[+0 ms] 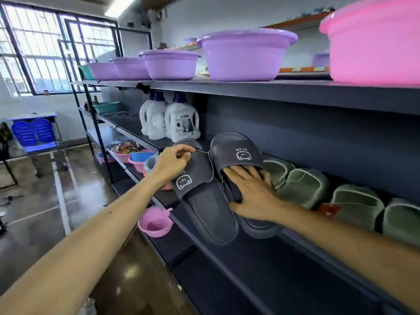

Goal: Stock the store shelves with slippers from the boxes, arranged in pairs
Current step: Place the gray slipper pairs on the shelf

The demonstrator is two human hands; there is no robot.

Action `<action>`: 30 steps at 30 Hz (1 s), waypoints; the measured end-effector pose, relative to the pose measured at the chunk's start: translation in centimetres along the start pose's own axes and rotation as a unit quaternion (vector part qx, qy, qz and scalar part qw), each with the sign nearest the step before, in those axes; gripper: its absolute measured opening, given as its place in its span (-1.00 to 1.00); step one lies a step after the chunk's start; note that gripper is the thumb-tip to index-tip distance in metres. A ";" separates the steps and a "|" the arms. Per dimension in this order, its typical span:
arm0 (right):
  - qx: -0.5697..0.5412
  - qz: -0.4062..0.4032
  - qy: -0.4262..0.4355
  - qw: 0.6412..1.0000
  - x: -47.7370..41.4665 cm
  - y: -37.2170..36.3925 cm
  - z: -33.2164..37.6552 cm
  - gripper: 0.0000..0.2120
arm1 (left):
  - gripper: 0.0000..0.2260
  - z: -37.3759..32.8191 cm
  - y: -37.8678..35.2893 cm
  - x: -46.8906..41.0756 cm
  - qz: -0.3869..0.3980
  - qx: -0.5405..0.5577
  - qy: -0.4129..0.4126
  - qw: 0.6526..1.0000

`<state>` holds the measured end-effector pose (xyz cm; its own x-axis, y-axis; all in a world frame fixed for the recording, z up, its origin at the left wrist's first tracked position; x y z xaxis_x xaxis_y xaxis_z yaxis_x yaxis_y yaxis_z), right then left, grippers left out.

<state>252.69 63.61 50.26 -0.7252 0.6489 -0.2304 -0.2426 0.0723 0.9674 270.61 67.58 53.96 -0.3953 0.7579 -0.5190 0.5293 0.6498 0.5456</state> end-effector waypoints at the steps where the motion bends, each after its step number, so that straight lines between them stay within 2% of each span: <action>1: -0.008 0.002 -0.002 1.000 -1.5 -0.1 -0.2 -0.19 | -0.81 0.9 -0.3 -1.6 0.003 -0.011 -0.001 1.000; 6: -0.056 0.040 -0.049 0.996 -7.8 -2.6 -1.5 -0.20 | -0.85 5.5 -2.2 -8.3 0.047 -0.088 0.007 0.995; 9: -0.053 0.046 -0.069 0.995 -11.3 -4.8 -2.0 -0.20 | -0.87 8.4 -4.2 -12.2 0.085 -0.096 0.001 0.992; 15: -0.063 0.060 -0.167 0.982 -18.4 -9.1 -4.6 -0.24 | -0.91 14.4 -10.7 -20.6 0.185 -0.038 -0.020 0.982; 19: -0.084 0.060 -0.260 0.960 -22.6 -11.2 -7.3 -0.24 | -0.91 16.7 -15.4 -25.2 0.256 0.024 -0.036 0.966; 22: -0.120 0.042 -0.339 0.932 -23.9 -12.4 -9.3 -0.26 | -0.93 17.3 -19.3 -27.7 0.315 0.088 -0.028 0.945; 26: -0.115 0.024 -0.406 0.906 -23.5 -14.0 -11.4 -0.30 | -0.87 16.4 -25.9 -28.0 0.405 0.084 -0.064 0.908; 28: -0.130 -0.002 -0.442 0.888 -23.3 -14.0 -12.4 -0.37 | -0.83 15.7 -28.1 -28.7 0.402 0.058 -0.097 0.909; 30: -0.155 -0.016 -0.475 0.866 -23.1 -14.0 -13.3 -0.43 | -0.81 14.8 -28.7 -30.3 0.344 0.020 -0.130 0.930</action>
<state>264.25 37.60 40.68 0.1063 0.9914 0.0766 -0.5206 -0.0102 0.8537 278.50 25.10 44.30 0.2390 0.9502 -0.1997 0.6194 0.0092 0.7850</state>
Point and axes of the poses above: each hand's wrist, its own x-axis away from the middle knuckle, its own y-axis out of the back of the hand, z = x × y, the point moved 9 cm from there along -x, towards the middle knuckle, and after that the axes turned 9 degrees about -y, right-handed, at the moved point
